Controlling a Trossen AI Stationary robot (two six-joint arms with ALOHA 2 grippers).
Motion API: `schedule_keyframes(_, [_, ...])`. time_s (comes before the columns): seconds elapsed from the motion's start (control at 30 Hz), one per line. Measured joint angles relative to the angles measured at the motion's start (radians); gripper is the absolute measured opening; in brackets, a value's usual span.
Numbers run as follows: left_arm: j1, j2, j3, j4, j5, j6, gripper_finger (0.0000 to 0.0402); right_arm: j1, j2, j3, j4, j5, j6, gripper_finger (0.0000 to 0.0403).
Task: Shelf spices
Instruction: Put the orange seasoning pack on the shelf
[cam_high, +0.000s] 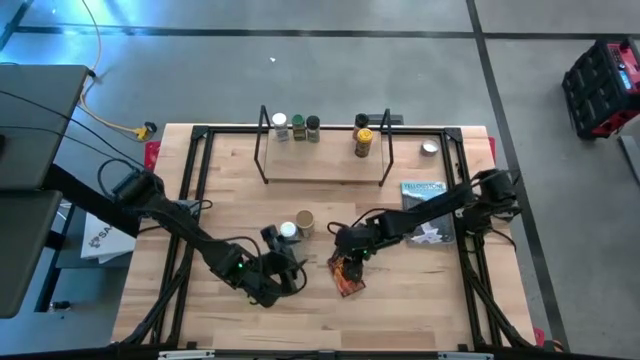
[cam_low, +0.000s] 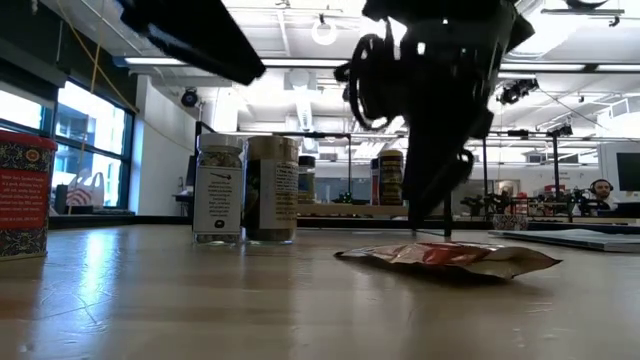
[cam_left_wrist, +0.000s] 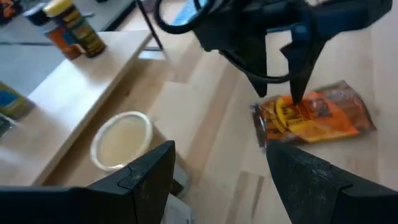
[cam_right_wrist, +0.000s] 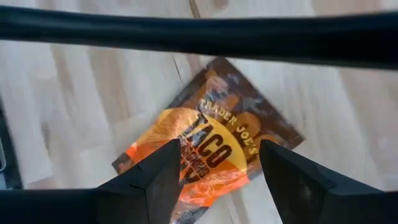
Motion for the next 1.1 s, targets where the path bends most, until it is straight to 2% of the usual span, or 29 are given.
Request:
schedule_keyframes(0.2, [0.001,0.099,0.000,0.092,0.011,0.012,0.0248,-0.005,0.066,0.000,-0.023,-0.003,0.069,0.0206])
schedule_keyframes(0.47, [0.006,0.170,0.000,0.144,0.038,0.018,0.0248,0.002,0.115,0.005,-0.012,0.030,0.072,0.0193])
schedule_keyframes(0.6, [0.010,0.171,0.000,0.146,0.035,0.019,0.0248,0.017,0.125,0.005,-0.009,0.083,0.070,0.0145])
schedule_keyframes(0.83, [0.015,0.171,0.000,0.164,0.030,0.052,0.0248,0.040,0.102,0.002,0.030,0.129,0.040,0.0016])
schedule_keyframes(1.0, [0.015,0.171,0.000,0.185,0.033,0.049,0.0248,0.060,0.036,-0.005,-0.003,0.219,0.028,0.0014])
schedule_keyframes(1.1, [0.017,0.170,0.000,0.213,0.068,0.043,0.0248,0.086,-0.027,-0.003,-0.008,0.304,-0.007,0.0005])
